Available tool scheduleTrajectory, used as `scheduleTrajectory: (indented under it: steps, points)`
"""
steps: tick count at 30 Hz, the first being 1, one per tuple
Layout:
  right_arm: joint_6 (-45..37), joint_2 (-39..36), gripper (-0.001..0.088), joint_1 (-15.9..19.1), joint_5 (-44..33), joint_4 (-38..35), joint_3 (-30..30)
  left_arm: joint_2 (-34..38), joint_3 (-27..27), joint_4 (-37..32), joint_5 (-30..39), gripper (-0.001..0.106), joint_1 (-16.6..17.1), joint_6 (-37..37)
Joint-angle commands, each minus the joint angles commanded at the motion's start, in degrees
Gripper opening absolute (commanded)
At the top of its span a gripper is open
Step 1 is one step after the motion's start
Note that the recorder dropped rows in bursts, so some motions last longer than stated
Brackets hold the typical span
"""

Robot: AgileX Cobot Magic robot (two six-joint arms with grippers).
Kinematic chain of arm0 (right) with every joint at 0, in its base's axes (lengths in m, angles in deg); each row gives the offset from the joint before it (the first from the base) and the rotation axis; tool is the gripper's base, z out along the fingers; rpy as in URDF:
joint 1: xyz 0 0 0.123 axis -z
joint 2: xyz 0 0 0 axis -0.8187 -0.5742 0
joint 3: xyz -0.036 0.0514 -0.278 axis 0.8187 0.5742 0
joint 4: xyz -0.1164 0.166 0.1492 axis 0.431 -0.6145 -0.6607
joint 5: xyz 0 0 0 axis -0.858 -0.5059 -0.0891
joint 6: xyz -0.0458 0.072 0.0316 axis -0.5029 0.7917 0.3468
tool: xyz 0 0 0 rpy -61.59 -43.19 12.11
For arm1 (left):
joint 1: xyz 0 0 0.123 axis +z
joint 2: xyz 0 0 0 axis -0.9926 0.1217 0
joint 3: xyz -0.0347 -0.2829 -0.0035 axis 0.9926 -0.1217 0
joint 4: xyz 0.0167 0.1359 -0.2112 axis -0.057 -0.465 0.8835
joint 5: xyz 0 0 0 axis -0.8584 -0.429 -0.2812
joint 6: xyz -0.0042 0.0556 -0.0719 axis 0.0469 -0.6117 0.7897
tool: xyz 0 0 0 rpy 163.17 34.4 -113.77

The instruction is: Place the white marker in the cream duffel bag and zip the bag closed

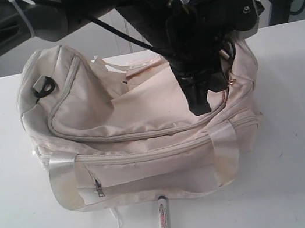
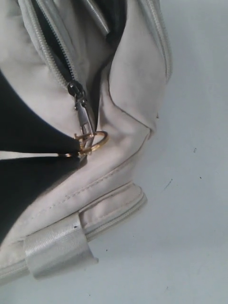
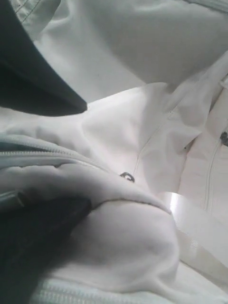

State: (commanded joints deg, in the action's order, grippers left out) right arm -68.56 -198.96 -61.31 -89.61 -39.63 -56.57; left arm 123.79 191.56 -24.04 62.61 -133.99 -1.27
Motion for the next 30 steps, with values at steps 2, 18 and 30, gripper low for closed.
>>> scheduleTrajectory:
  steps: [2, 18, 30]
  points:
    - [0.5, -1.1, 0.0508, -0.1, -0.9, 0.0, 0.0, 0.0, 0.0, 0.0, 0.0, 0.0, 0.0, 0.0]
    - [0.7, -3.0, 0.0, -1.6, -1.5, 1.9, 0.7, 0.0, 0.0, 0.0, 0.0, 0.0, 0.0, 0.1]
    - [2.2, 0.1, 0.0, -1.6, 3.4, 1.4, 0.7, 0.0, 0.0, 0.0, 1.8, 0.0, 0.0, 0.2]
